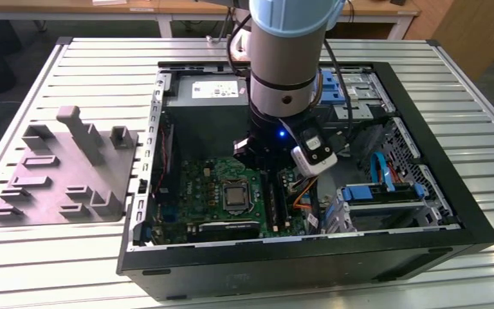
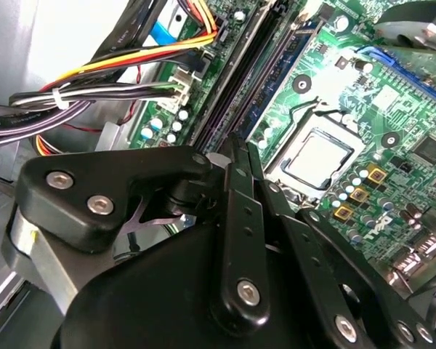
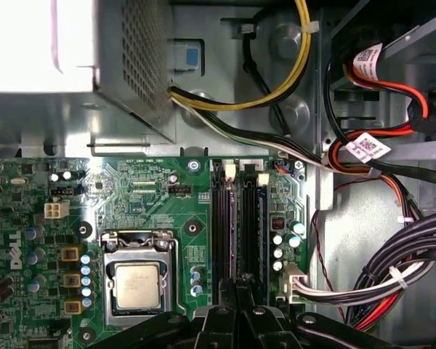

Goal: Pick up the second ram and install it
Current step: 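Insert the second ram into the second slot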

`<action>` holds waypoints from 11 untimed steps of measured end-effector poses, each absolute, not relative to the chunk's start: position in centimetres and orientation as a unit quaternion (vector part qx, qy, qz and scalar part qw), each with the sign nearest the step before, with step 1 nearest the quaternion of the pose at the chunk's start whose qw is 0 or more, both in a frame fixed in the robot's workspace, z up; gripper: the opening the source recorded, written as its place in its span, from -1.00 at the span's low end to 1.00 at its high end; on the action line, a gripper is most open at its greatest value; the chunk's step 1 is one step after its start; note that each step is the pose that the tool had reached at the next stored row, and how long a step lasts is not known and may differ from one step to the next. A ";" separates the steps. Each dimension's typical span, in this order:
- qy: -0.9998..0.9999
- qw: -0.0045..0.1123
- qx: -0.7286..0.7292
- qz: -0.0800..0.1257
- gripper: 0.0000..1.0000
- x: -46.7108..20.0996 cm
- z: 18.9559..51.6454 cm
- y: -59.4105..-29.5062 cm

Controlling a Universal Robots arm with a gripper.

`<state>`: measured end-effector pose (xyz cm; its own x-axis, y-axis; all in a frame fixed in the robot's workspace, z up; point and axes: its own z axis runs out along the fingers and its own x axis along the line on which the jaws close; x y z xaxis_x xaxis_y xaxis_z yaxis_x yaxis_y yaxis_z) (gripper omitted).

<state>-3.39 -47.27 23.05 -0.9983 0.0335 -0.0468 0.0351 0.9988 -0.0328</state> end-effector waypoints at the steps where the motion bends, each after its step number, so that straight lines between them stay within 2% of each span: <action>1: 0.999 0.023 0.018 -0.017 -0.77 -3.4 23.0 -47.2; 11: 0.999 0.023 0.018 -0.022 -0.77 -3.4 22.7 -46.6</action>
<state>-3.35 -46.64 22.68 -0.9983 0.0359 -0.0464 0.0378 0.9984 -0.0423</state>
